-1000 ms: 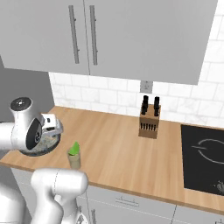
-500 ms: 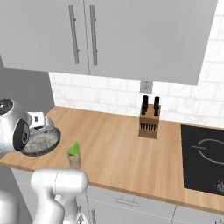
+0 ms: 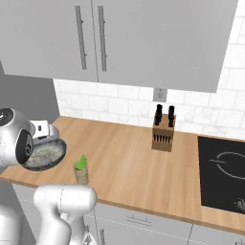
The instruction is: Grab a lemon wedge from the fridge and one ice cube from the ice bowl, and put them in the glass of lemonade.
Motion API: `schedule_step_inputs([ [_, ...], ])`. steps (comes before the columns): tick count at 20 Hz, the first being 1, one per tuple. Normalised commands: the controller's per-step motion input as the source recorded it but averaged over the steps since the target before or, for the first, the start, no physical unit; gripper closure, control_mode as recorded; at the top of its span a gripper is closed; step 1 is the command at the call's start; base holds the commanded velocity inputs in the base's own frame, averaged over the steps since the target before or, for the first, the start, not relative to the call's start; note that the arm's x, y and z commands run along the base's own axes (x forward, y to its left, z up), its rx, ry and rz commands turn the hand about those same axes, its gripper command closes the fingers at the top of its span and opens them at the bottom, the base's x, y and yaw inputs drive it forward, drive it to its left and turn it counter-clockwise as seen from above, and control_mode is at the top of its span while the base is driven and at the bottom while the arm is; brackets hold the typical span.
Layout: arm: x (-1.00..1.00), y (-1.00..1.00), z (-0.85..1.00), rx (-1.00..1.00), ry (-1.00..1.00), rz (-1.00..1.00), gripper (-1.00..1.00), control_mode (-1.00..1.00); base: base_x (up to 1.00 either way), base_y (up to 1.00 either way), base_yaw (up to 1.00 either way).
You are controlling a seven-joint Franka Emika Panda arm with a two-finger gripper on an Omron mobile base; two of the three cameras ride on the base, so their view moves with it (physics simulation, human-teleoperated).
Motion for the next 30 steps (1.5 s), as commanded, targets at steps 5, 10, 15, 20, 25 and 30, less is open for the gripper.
schedule_step_inputs([
  [5,0.45,0.00,0.07,0.00,0.11,0.00,-1.00,-1.00,0.00,0.00,0.00],
  [10,0.06,0.02,0.11,0.00,0.05,0.00,-1.00,-1.00,0.00,0.00,0.00],
  [15,-0.02,0.22,0.19,0.00,0.00,0.02,-1.00,-1.00,0.00,0.00,0.00],
  [20,-0.42,0.16,-0.22,0.03,0.01,0.10,-1.00,-1.00,0.00,0.00,0.00],
  [25,-0.20,0.34,-0.35,-0.07,0.16,0.07,-1.00,-1.00,0.00,0.00,0.00],
  [30,0.41,0.48,-0.12,-0.24,0.43,0.01,-1.00,-1.00,0.00,0.00,0.00],
])
